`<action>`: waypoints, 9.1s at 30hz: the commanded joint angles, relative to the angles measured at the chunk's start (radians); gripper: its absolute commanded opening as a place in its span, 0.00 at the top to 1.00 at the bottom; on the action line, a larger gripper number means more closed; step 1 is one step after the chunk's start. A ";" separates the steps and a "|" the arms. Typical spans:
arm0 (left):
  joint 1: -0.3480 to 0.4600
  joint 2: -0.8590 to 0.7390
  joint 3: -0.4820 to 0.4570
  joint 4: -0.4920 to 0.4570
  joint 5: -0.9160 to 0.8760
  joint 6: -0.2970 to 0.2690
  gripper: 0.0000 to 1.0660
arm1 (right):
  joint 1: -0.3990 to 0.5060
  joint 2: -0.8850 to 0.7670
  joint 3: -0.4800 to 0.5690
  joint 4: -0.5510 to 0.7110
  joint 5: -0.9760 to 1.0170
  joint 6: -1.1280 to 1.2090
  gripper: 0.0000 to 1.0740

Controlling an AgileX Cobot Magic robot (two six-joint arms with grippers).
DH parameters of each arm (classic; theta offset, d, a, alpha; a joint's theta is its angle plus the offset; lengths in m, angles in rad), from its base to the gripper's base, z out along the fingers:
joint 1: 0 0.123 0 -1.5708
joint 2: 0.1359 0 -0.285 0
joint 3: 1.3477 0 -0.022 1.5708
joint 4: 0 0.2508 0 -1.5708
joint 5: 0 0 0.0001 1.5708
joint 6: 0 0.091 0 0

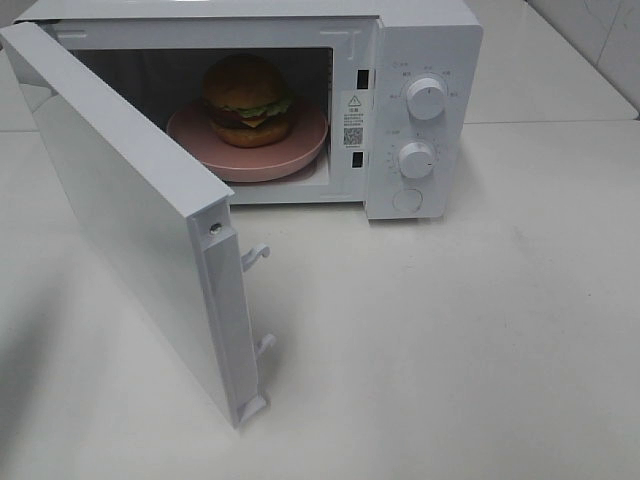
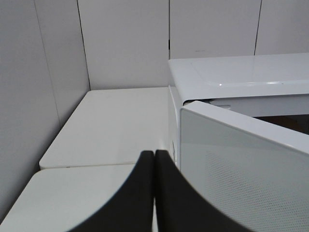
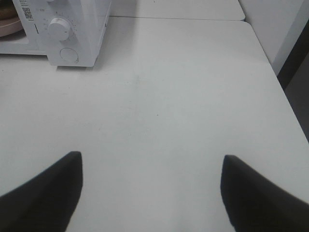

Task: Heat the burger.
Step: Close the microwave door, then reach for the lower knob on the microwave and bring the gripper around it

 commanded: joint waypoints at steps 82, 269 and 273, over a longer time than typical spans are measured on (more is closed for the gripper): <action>-0.430 1.087 -0.577 0.132 -0.461 -0.163 1.00 | -0.007 -0.027 0.001 0.006 -0.010 0.008 0.29; 0.120 -0.874 -0.250 -0.067 1.534 0.054 0.07 | -0.005 -0.018 0.000 0.017 -0.010 0.016 0.29; 0.120 -0.874 -0.250 -0.067 1.534 0.054 0.07 | -0.005 -0.003 -0.026 0.013 -0.026 0.014 0.29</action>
